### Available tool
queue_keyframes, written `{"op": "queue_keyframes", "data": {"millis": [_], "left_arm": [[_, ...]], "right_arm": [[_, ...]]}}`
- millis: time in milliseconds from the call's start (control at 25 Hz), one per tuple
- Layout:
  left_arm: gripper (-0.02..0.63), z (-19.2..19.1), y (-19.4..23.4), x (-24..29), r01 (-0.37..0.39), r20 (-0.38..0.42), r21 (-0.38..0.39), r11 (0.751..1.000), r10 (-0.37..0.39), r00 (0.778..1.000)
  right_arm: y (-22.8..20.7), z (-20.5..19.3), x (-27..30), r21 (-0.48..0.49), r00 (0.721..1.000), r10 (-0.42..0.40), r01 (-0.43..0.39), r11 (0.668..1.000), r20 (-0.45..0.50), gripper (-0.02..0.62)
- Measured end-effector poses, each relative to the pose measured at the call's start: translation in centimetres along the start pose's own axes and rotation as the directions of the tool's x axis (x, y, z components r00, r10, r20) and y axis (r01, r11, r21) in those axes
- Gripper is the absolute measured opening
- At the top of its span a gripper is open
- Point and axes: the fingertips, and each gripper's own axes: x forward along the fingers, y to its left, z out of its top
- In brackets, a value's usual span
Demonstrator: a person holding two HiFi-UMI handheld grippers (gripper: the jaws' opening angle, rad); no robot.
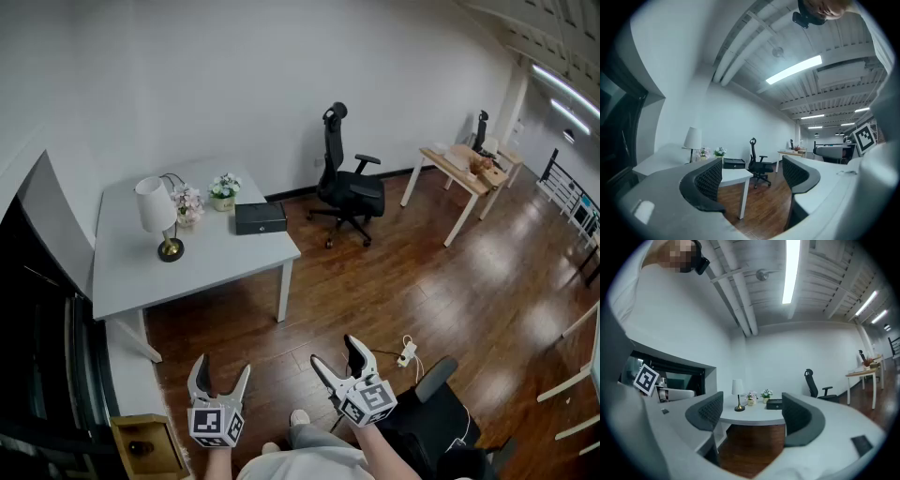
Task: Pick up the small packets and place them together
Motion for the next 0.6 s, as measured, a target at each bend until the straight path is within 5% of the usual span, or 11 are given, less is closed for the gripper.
{"op": "queue_keyframes", "data": {"millis": [280, 480, 600], "left_arm": [[0.388, 1.7, -0.7, 7.7, 0.006, 0.023, 0.024, 1.000, -0.006, 1.000], [0.388, 3.0, -2.1, 12.2, 0.006, 0.018, 0.047, 0.999, -0.007, 1.000], [0.388, 3.0, -2.4, 14.3, 0.001, 0.001, 0.067, 0.998, -0.001, 1.000]], "right_arm": [[-3.9, 1.6, 6.7, 0.015, 0.996, 0.079, -0.079, 0.997, 0.046, 0.388], [-10.0, 0.2, 9.2, 0.127, 0.998, 0.043, -0.050, 0.991, 0.052, 0.387], [-10.8, -1.1, 11.6, 0.091, 0.986, 0.165, -0.166, 0.982, 0.021, 0.388]]}}
